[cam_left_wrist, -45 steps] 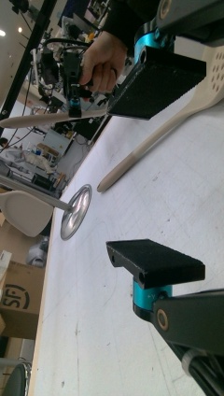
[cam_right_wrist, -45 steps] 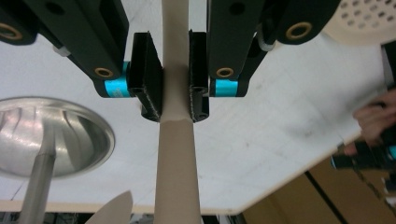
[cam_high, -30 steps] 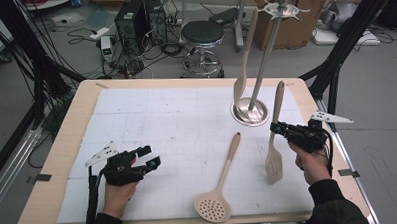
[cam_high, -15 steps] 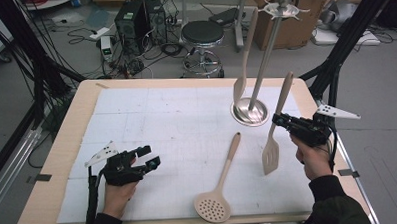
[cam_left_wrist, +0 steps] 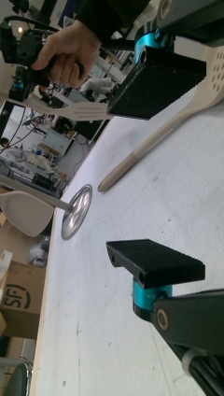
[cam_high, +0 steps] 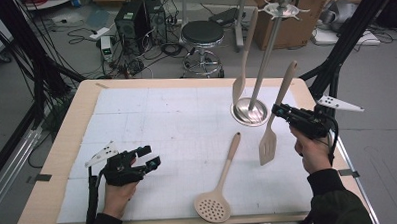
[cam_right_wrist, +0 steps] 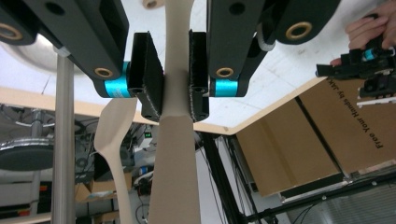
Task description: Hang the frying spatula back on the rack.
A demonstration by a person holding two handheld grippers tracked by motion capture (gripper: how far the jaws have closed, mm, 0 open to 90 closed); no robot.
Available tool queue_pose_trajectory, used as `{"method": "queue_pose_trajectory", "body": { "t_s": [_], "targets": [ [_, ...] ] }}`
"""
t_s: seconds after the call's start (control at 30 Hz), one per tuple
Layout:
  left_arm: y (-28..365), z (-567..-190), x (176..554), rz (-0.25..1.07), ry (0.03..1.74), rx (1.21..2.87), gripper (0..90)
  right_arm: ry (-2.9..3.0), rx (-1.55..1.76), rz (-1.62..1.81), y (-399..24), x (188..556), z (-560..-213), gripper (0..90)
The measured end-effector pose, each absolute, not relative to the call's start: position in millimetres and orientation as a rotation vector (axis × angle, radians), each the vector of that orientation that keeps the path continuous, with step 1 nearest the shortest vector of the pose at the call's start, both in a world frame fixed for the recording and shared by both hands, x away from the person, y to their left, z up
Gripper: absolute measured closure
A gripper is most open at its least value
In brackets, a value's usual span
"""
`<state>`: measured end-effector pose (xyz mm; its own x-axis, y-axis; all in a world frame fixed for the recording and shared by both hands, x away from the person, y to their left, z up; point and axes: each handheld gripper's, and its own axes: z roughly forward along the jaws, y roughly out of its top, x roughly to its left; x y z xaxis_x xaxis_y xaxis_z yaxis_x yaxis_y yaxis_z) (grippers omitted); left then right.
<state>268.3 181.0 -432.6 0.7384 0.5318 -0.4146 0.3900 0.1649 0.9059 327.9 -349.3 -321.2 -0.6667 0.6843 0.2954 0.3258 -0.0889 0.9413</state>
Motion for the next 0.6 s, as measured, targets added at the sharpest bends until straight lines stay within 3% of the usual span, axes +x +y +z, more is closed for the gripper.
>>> {"method": "queue_pose_trajectory", "body": {
  "t_s": [0.6],
  "targets": [
    [182.6, -432.7, 268.6, 0.121, 0.808, 1.448, 29.4, 1.788, 1.059, 1.862, -342.5, 339.3, -301.3, 76.9]
  ]
}}
